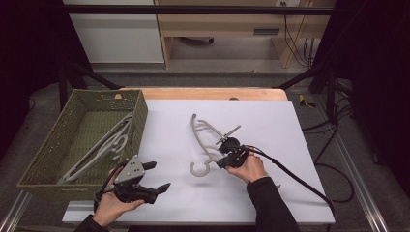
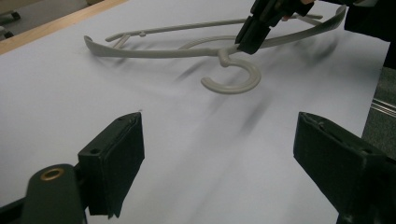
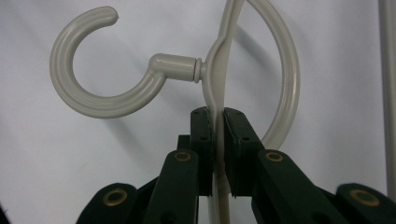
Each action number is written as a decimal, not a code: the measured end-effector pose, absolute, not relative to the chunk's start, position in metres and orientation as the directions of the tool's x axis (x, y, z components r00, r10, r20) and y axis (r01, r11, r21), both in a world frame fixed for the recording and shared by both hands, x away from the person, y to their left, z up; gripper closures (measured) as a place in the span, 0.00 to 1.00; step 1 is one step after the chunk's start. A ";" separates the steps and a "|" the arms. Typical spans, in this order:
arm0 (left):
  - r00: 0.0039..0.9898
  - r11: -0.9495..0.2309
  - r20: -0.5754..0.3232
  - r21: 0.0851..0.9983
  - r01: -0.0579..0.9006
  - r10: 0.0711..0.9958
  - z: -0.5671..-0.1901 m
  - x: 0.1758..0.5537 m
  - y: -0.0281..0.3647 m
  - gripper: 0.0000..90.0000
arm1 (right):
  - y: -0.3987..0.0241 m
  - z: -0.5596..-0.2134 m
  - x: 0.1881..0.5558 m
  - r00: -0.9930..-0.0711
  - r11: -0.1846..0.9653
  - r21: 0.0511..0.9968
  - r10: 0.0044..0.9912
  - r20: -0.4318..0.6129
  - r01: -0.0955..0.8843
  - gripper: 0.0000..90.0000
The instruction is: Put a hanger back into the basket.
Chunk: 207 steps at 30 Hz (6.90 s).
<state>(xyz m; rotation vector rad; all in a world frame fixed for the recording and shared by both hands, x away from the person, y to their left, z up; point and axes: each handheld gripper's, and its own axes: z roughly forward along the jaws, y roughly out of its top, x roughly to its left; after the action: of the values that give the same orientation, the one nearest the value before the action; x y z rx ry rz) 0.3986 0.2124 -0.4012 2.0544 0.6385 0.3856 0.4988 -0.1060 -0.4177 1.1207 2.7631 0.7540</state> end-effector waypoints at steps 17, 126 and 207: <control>0.818 -0.473 0.065 0.841 0.263 0.571 -0.393 0.400 0.216 0.17 | -0.121 -0.384 0.478 -0.787 0.610 0.534 0.587 0.191 0.585 0.93; 0.863 -0.844 0.398 0.532 0.058 0.311 -0.364 0.423 0.116 0.89 | -0.174 -0.342 0.432 -0.754 0.366 0.890 0.656 -0.038 0.273 0.30; 0.469 -0.648 0.448 0.498 0.576 0.761 -0.311 0.456 0.376 0.88 | -0.212 -0.393 0.422 -0.633 0.322 0.852 0.774 0.014 0.413 0.07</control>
<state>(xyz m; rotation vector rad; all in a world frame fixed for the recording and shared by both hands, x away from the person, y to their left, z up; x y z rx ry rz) 0.4563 0.3756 -0.3105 2.4427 1.1421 0.9550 0.4219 -0.2119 -0.3929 1.0519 2.1961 1.2384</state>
